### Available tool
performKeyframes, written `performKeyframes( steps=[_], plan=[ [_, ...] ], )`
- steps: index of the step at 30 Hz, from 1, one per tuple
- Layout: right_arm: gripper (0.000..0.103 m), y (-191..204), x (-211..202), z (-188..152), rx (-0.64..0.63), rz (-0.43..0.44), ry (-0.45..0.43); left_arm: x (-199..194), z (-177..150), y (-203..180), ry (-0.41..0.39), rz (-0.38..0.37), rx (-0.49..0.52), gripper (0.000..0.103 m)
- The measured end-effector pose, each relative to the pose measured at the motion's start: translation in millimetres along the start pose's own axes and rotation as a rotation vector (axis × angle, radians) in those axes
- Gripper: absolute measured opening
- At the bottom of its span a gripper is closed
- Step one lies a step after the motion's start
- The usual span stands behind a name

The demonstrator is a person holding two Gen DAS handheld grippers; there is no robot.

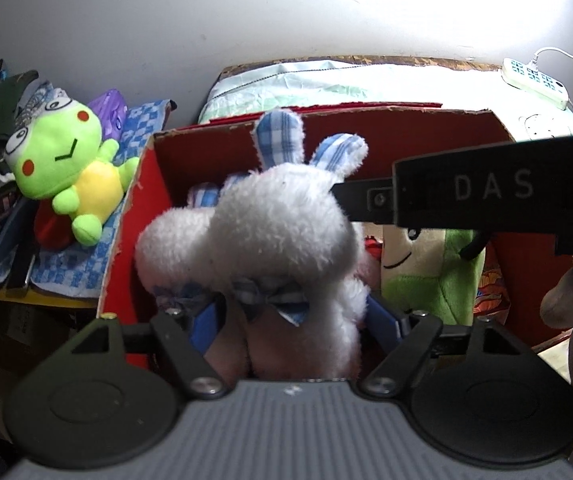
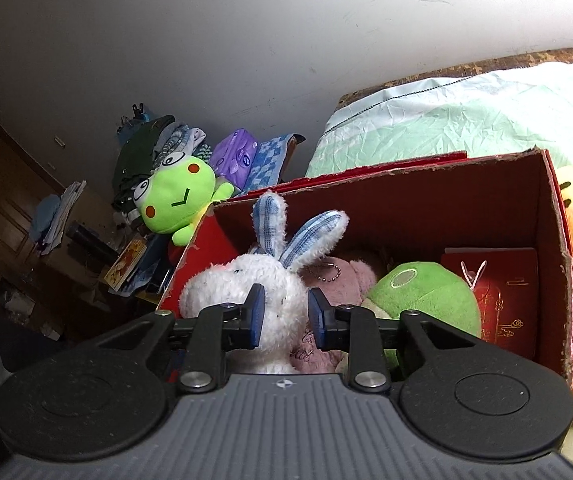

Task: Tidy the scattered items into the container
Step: 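Open the right tool to release the white bunny in the box, then move the right tool to the yellow tiger plush beside the box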

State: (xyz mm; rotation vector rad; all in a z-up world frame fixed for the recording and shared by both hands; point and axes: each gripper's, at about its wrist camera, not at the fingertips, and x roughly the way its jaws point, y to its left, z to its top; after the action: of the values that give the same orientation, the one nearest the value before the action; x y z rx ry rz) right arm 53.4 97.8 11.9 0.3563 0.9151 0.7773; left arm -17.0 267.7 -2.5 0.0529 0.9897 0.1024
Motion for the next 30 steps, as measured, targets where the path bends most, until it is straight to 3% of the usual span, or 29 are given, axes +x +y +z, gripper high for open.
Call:
performKeyframes(
  steps=[18,30],
  plan=[
    [0.03,0,-38,-1,0.014,-0.042,-0.107,-22,4,-7,-0.062,0.035,0.022,0.079],
    [0.03,-13,-98,-17,0.012,-0.207,-0.244,-48,11,-29,-0.151,0.036,0.067,0.085]
  ],
)
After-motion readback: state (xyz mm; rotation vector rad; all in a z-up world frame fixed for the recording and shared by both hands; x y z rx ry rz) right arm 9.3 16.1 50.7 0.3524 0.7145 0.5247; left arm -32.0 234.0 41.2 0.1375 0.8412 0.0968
